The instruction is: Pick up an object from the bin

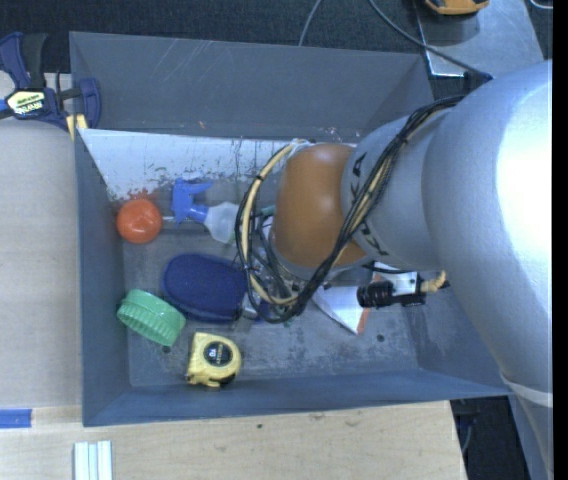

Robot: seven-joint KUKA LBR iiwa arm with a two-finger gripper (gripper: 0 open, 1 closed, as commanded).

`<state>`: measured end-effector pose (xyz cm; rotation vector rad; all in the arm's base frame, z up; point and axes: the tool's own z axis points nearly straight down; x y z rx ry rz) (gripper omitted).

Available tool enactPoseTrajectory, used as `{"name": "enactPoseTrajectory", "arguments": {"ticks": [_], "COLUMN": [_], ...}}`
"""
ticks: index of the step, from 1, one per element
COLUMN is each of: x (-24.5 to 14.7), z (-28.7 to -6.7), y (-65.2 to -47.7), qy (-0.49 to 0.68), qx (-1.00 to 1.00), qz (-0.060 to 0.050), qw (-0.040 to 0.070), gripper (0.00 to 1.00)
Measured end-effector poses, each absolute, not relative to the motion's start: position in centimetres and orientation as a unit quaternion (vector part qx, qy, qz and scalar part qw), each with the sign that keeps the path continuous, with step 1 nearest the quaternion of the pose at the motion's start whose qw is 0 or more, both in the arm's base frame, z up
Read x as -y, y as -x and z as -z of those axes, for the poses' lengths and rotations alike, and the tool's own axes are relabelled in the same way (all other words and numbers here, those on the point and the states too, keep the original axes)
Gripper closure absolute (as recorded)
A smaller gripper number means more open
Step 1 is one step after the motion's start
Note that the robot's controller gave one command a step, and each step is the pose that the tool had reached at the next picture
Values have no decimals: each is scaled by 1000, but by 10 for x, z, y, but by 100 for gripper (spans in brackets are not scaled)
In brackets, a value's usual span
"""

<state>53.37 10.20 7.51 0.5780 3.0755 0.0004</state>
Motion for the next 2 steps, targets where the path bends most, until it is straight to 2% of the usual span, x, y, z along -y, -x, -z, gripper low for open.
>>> {"name": "enactPoseTrajectory", "arguments": {"ticks": [1,2], "x": [-59,-52], "z": [-118,-272], "y": [-519,-593], "qy": [-56,-32], "qx": [-998,-999], "qz": [1,1], "qw": [8,15], "gripper": [100,100]}}
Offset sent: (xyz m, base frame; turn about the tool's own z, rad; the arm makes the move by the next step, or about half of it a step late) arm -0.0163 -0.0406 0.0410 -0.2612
